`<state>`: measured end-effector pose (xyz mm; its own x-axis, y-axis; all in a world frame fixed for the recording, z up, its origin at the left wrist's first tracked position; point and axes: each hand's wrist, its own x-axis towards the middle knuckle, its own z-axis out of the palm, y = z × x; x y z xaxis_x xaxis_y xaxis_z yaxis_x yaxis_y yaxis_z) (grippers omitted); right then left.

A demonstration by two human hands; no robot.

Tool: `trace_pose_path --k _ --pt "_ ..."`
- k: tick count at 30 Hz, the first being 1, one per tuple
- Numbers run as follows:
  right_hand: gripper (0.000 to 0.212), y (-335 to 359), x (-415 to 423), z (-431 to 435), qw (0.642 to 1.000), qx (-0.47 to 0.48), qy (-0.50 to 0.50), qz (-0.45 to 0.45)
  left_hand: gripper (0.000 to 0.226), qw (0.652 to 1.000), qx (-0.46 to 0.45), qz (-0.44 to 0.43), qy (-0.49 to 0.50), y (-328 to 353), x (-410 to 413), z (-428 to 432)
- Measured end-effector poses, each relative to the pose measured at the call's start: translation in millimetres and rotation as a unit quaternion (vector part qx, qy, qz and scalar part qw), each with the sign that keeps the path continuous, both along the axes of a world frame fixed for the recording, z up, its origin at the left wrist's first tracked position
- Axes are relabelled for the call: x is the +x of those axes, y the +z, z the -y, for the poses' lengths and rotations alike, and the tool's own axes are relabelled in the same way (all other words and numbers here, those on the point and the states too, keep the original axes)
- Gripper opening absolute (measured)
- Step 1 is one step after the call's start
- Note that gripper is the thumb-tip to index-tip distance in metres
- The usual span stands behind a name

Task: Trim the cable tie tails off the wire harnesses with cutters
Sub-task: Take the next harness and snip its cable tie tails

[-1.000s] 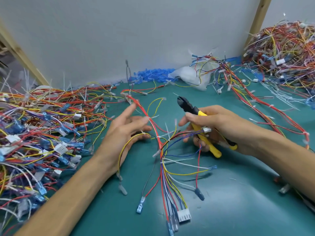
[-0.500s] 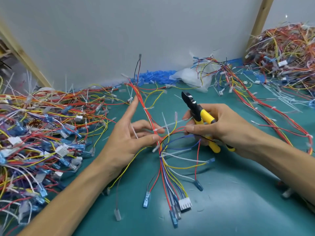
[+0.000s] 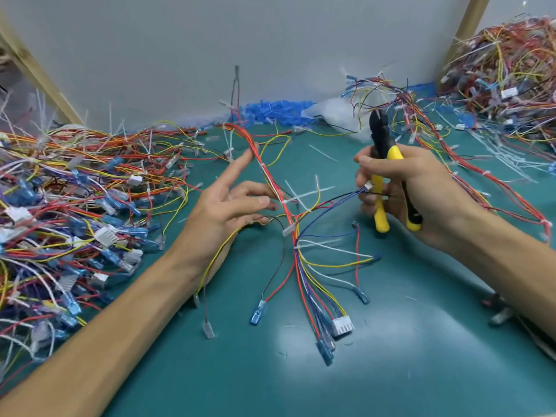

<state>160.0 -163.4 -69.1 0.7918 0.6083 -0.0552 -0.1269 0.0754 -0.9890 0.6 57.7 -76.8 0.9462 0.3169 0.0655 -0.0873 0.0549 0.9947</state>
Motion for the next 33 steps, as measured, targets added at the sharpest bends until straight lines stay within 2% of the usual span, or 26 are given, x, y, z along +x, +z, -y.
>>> trace_pose_path --k 5,10,15,19,22,23,26,29,31,33 --pt "0.006 1 -4 -2 0.996 -0.029 -0.019 0.085 0.060 0.998 0.067 0.006 -0.016 3 -4 0" --pt "0.006 14 -1 5 0.976 0.005 -0.073 0.207 0.048 0.991 0.128 -0.002 -0.049 3 -6 9" --pt "0.018 12 2 6 0.988 -0.006 -0.034 0.150 0.049 0.950 0.312 0.026 -0.008 -3 -9 18" --pt "0.027 5 -3 0 0.995 0.017 0.008 0.102 0.049 0.894 0.444 0.052 -0.024 -1 -14 29" --pt "0.037 4 -8 -2 0.993 0.042 0.034 0.103 0.049 0.851 0.519 0.062 -0.046 -2 -17 37" --pt "0.039 4 -10 -2 0.992 0.046 0.030 0.110 0.048 0.849 0.523 0.057 -0.047 -3 -18 39" --pt "0.029 4 -11 -3 0.990 0.062 0.016 0.129 0.033 0.855 0.516 0.055 0.001 -4 -18 40" --pt "0.027 4 -10 -3 0.987 0.075 0.012 0.140 0.016 0.866 0.479 0.109 0.091 0 -16 35" --pt "0.026 5 -12 -2 0.985 0.081 0.024 0.150 0.014 0.869 0.449 0.144 0.148 4 -16 30" --pt "0.027 5 -16 -1 0.983 0.086 0.035 0.158 0.015 0.890 0.399 0.147 0.165 7 -16 26"
